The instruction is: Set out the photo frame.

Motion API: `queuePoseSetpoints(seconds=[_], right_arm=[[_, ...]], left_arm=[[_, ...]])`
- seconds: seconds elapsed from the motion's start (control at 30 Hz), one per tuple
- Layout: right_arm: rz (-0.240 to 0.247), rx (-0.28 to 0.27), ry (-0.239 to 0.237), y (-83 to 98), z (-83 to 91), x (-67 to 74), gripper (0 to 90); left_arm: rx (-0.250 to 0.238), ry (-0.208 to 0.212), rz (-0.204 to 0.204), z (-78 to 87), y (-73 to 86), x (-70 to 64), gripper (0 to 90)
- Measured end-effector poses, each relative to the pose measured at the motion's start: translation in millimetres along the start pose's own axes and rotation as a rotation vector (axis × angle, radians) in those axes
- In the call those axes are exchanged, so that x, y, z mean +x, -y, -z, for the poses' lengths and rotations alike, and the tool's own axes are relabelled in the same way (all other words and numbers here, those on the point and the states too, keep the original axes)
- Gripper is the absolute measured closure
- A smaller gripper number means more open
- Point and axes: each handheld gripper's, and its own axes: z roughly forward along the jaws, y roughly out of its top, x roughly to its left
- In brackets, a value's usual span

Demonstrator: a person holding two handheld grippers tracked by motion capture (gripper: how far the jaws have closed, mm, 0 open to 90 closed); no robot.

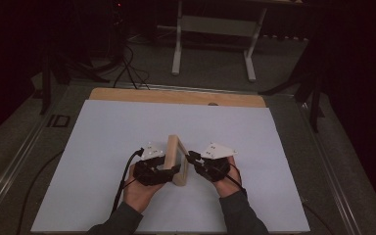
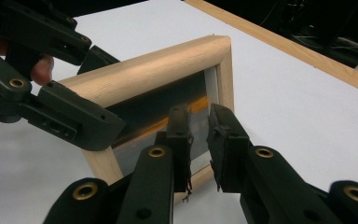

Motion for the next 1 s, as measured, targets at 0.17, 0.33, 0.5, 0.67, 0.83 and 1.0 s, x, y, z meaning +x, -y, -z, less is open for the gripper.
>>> queuePoseSetpoints(seconds=[0.17, 0.33, 0.5, 0.67, 0.83, 1.0], right_arm=[[-0.010, -0.021, 0.013, -1.8, 5.5, -4.2, 79.2], [-0.025, -0.042, 0.030, -3.1, 11.9, -9.8, 79.9], [-0.035, -0.054, 0.043, -3.5, 14.9, -12.3, 81.1], [-0.037, -0.066, 0.063, -3.9, 17.4, -14.2, 85.1], [-0.046, -0.073, 0.075, -4.0, 19.3, -15.9, 88.4], [-0.053, -0.086, 0.083, -6.1, 19.6, -14.8, 89.2]], left_arm=[[-0.008, -0.013, -0.011, 1.7, 0.0, 0.7, 46.9], [-0.029, -0.045, -0.035, 4.6, 0.6, 0.2, 55.3], [-0.036, -0.045, -0.057, 4.3, 1.3, -2.1, 57.2], [-0.037, -0.039, -0.100, 3.6, 1.4, -5.6, 58.3], [-0.034, -0.030, -0.115, 3.3, 1.4, -6.7, 59.0], [-0.029, -0.037, -0.150, 2.9, 1.7, -9.5, 60.2]])
